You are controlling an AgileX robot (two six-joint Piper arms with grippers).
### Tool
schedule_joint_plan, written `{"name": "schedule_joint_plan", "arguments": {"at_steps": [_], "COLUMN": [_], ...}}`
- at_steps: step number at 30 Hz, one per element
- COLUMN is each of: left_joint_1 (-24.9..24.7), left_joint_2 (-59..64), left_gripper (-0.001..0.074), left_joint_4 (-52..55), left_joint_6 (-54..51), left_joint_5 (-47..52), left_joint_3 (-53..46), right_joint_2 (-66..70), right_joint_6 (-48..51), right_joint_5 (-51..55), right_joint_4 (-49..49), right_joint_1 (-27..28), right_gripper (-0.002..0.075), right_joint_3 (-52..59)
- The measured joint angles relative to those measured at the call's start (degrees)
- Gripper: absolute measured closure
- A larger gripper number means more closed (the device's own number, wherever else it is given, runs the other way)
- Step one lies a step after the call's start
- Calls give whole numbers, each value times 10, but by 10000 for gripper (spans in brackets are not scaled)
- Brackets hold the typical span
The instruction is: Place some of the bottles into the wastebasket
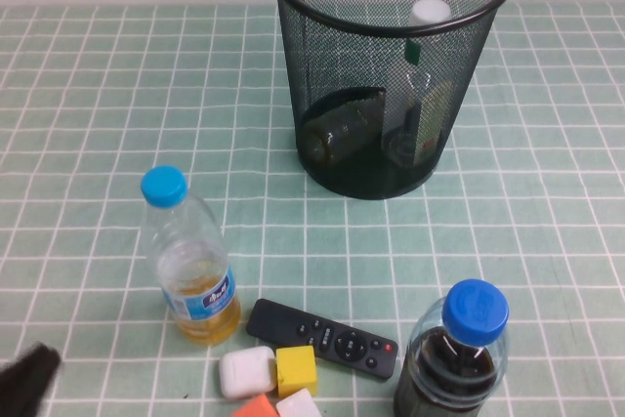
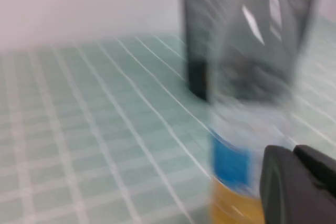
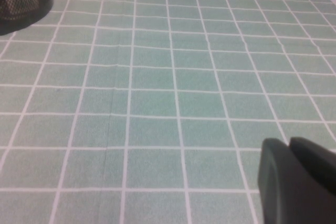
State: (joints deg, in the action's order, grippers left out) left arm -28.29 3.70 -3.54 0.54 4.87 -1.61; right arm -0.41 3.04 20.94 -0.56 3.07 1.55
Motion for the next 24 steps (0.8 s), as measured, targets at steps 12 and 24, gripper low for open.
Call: {"name": "schedule_joint_plan", "arguments": {"at_steps": [12, 24], "left_joint_1": [245, 250], "left_joint_2": [-42, -43], "left_gripper": [739, 739], "left_joint_4": [11, 35], "left_joint_6": [0, 0], "left_joint_5": [53, 151], "left_joint_3": [0, 0], "right_joint_2": [0, -1], "right_joint_6": [0, 0], "right_joint_5": [0, 0], "right_joint_4": [0, 0], "right_joint_1": [0, 0], "right_gripper": [734, 734], "right_joint_3": [0, 0]}}
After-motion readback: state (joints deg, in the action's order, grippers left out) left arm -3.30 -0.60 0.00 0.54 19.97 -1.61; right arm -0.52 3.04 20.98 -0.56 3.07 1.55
